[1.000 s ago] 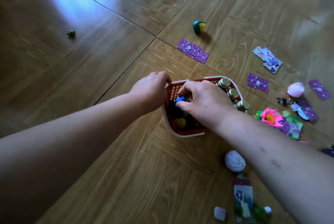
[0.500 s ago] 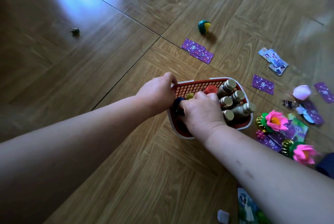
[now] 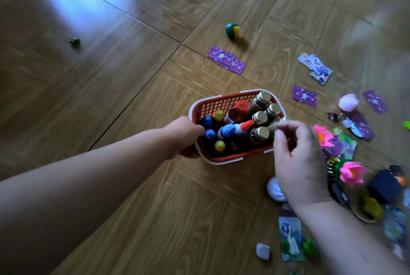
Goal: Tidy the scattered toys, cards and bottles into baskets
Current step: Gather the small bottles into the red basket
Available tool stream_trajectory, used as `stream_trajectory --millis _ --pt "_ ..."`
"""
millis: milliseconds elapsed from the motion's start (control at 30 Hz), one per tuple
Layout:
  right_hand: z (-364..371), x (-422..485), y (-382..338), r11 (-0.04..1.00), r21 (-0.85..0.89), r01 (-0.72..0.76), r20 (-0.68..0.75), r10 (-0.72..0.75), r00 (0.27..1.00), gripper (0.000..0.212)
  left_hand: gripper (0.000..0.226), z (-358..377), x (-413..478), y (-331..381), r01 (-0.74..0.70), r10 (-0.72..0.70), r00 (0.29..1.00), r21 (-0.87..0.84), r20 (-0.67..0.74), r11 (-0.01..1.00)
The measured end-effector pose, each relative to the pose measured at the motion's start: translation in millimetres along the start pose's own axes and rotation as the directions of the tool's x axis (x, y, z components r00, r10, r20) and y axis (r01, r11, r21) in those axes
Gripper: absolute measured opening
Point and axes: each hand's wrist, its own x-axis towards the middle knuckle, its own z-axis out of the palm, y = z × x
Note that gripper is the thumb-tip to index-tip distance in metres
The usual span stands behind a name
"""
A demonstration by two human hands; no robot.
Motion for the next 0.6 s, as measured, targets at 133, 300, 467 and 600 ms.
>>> stream_trajectory --millis 133,300,467,600 --pt "-6.7 -24.9 25.7 0.932 -0.085 -0.352 0.166 0.361 0.918 0.013 0.022 9.0 -7.2 -1.1 0.010 -0.014 0.999 -0.098 -0.041 0.995" --pt "-14.6 -20.5 18.2 0.517 0.234 -0.824 0.578 0.607 0.545 0.046 0.022 20.0 -25.3 10.1 -0.024 0.015 0.997 -0.118 -0.080 0.993" --pt "-52.4 2.1 7.2 0.341 0.399 -0.851 0.651 0.549 0.525 0.053 0.021 30.9 -50.5 29.3 -0.053 0.044 0.994 -0.092 -0.097 0.994" --pt "-90.8 19.3 12.5 0.382 0.414 -0.826 0.637 0.528 0.562 0.031 0.019 55.3 -79.3 61.0 -0.111 0.103 0.991 -0.103 -0.082 0.988"
